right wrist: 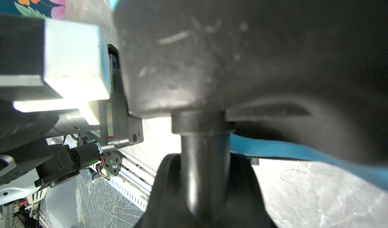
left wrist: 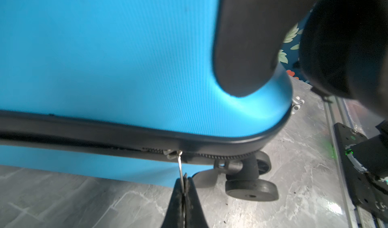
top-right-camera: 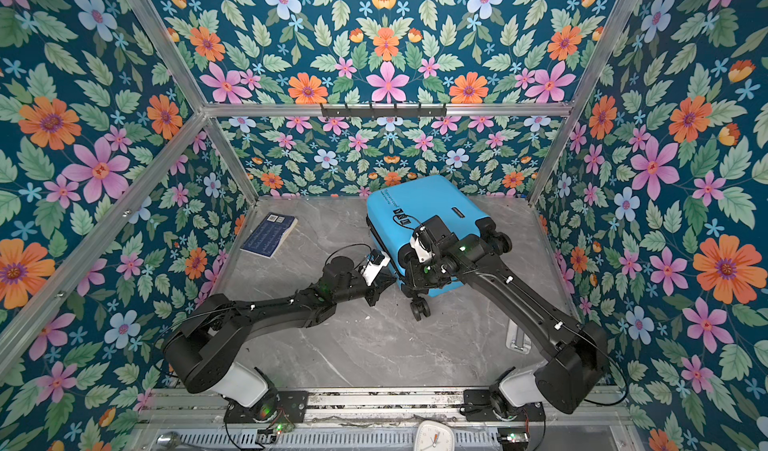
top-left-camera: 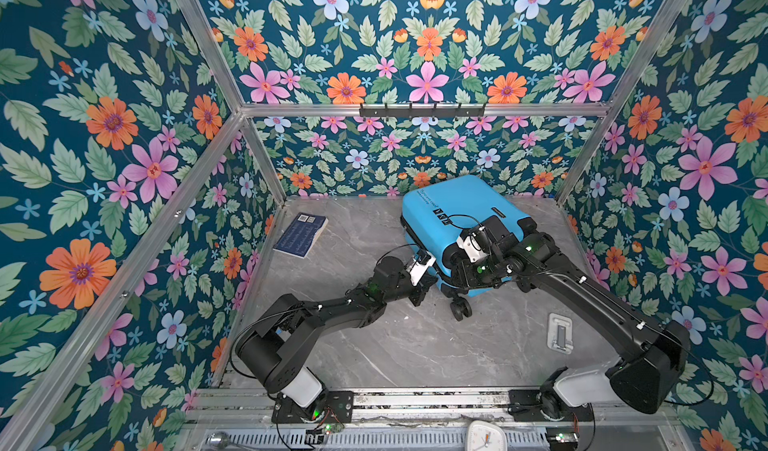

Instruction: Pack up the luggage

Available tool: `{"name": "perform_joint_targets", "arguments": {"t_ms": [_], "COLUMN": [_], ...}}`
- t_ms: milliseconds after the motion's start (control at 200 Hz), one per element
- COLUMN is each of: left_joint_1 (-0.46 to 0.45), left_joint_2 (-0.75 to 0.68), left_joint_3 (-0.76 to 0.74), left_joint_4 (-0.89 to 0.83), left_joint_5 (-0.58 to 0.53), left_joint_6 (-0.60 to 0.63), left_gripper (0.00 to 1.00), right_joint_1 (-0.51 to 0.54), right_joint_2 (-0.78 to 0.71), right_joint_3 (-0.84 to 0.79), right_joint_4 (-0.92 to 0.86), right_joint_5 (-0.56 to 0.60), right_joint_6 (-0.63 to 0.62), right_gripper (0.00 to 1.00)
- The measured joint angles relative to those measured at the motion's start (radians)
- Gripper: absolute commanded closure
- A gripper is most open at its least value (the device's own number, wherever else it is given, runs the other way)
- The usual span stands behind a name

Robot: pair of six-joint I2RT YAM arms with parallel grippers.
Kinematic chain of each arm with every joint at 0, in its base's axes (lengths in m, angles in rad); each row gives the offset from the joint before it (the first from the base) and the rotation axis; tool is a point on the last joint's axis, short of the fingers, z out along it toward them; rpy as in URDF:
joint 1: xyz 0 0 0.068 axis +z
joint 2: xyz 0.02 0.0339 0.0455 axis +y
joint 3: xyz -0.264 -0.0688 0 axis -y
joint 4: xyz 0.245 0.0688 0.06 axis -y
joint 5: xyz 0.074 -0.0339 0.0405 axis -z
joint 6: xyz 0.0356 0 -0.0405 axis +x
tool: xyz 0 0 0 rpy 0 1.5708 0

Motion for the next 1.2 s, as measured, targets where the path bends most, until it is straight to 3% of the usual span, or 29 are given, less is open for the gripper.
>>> {"name": "perform_joint_targets", "arguments": {"t_ms": [730,1040,1200], "left_joint_1": [-0.019,-0.034,-0.04], "left_joint_2": [-0.063,-0.038,-0.009], "left_joint_3": [-0.003,-0.044,-0.054], "left_joint_4": [-0.098,-0.012,0.05], "left_joint_5": [-0.016,-0.122,-0.129], "left_joint_6": [-0.059,-0.014,0.002], "left_gripper": [1.0,1.0,0.87], "right_joint_1": [0.0,-0.001,-0.001], "right_joint_2": [0.02,0.017,-0.006], "right_joint_3": [-0.008,-0.066,-0.099], "right_joint_4": [-0.031,0.037,0.076], "right_joint_5": [0.003,-0.025,-0.018], "right_joint_6": [-0.034,-0.053,-0.047], "right_gripper": [1.0,1.0,1.0]}}
